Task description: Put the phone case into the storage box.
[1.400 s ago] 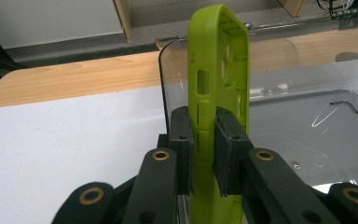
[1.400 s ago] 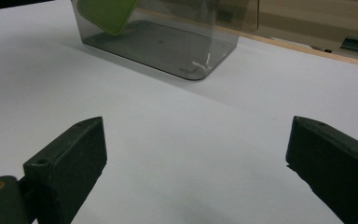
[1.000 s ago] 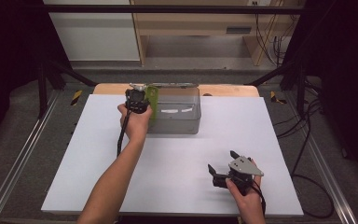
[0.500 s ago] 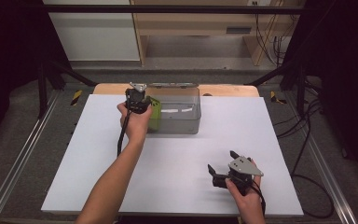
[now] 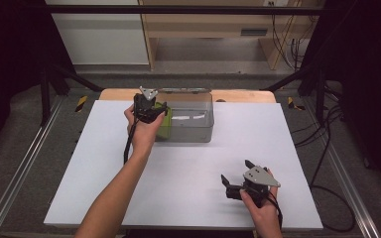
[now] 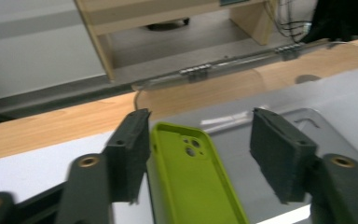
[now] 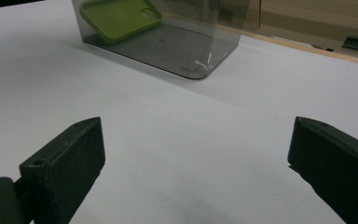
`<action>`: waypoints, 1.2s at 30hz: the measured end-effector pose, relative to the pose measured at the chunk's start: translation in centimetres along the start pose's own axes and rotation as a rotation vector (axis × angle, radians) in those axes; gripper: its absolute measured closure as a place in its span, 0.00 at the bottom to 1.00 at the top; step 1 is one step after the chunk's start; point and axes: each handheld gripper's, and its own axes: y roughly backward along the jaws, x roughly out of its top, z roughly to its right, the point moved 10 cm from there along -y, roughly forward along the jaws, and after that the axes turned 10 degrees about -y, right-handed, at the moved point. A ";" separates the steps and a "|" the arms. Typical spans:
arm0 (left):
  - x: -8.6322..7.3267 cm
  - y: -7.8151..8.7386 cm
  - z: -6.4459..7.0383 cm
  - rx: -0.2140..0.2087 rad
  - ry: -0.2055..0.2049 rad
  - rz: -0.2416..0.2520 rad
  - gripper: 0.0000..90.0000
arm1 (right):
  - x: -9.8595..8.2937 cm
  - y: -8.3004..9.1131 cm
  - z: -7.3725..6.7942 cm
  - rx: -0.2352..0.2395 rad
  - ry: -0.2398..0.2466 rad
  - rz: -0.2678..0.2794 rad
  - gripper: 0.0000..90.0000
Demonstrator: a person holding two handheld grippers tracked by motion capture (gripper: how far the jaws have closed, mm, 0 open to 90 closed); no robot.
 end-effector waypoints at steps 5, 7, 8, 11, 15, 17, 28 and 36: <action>0.3 0.8 0.2 -0.021 -0.032 0.060 0.31 | 0.1 0.0 -0.1 0.002 0.007 0.005 0.05; 0.4 1.1 0.4 -0.036 -0.041 0.081 0.27 | 0.1 0.0 -0.1 0.000 0.007 0.005 0.05; 0.4 1.2 0.5 -0.044 -0.040 0.089 0.26 | 0.1 0.1 -0.1 0.001 0.006 0.004 0.05; 0.4 1.6 0.6 -0.058 -0.039 0.106 0.23 | 0.1 0.1 -0.1 0.000 0.005 0.005 0.05; 0.4 2.0 0.8 -0.076 -0.027 0.120 0.20 | 0.1 0.1 -0.1 -0.001 0.002 0.006 0.05; 0.4 2.2 0.8 -0.083 -0.019 0.126 0.18 | 0.1 0.2 -0.1 0.001 0.000 0.006 0.04; 0.7 3.1 1.7 -0.122 -0.021 0.152 0.13 | 0.2 0.2 0.0 0.002 0.000 0.010 0.04; 1.0 4.0 2.5 -0.157 -0.033 0.172 0.09 | 0.2 0.4 0.1 0.001 -0.003 0.010 0.04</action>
